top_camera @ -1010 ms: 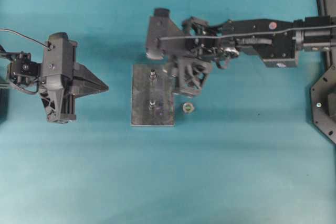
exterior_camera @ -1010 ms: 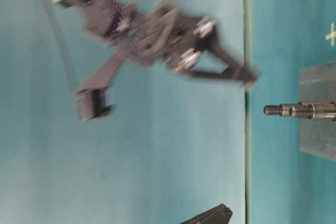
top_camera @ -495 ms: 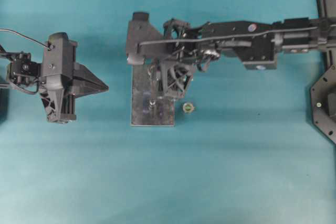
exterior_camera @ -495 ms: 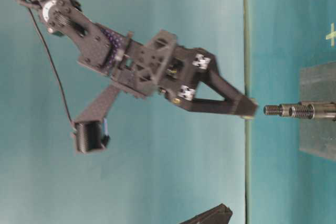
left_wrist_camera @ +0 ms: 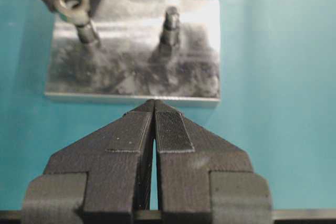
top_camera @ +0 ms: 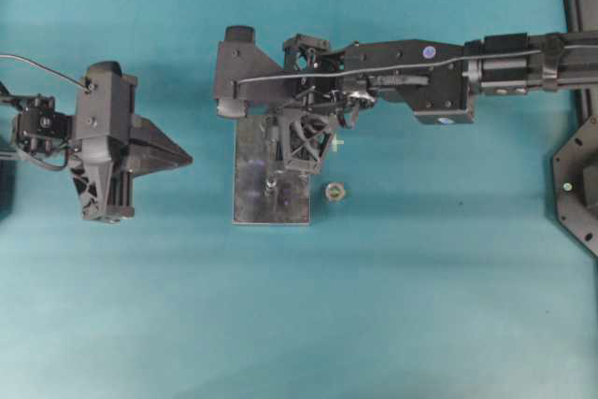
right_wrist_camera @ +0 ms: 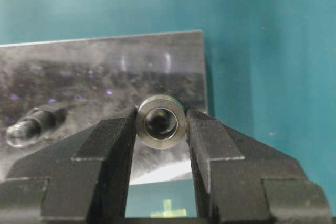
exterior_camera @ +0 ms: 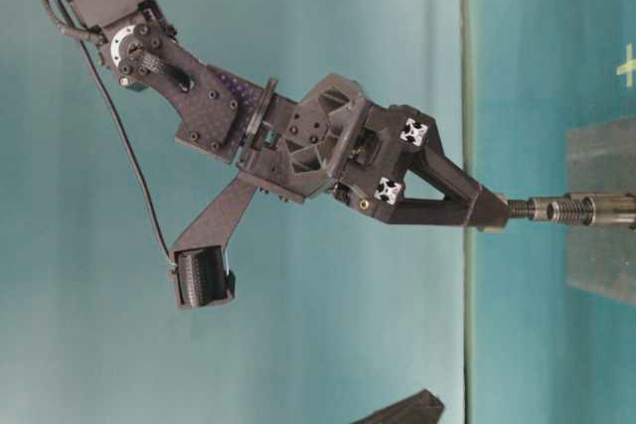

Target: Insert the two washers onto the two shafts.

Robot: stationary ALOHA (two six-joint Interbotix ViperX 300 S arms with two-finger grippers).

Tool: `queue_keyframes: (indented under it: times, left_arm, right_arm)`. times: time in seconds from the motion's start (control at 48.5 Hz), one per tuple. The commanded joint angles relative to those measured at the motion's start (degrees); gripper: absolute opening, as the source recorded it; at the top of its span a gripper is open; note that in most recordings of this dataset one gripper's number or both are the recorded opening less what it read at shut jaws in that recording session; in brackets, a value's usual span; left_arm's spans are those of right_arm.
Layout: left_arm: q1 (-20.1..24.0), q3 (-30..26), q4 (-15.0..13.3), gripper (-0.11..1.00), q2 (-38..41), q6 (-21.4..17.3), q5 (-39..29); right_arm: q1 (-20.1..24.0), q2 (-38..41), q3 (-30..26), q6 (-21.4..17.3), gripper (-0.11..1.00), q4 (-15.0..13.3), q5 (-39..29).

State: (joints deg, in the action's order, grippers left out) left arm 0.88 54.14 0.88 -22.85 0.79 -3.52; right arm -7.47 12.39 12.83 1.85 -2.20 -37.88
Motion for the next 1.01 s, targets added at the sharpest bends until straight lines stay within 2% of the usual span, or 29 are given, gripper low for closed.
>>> queue_keyframes:
  times: [0.0,0.701,0.989]
  left_arm:
    - [-0.09,-0.53,0.09,0.0,-0.35,0.09,0.35]
    - [-0.09,-0.26,0.09,0.0,0.0,0.09,0.7]
    - [-0.18,-0.26,0.18,0.0,0.0,0.09,0.7]
  right_arm:
    - [-0.44,-0.97,-1.41,0.09,0.33,-0.18,-0.79]
    - [0.09,0.0,-1.58,0.0,0.33,0.0,-1.49]
    - [-0.09,0.44,-1.67,0.18,0.34,2.02,-1.32]
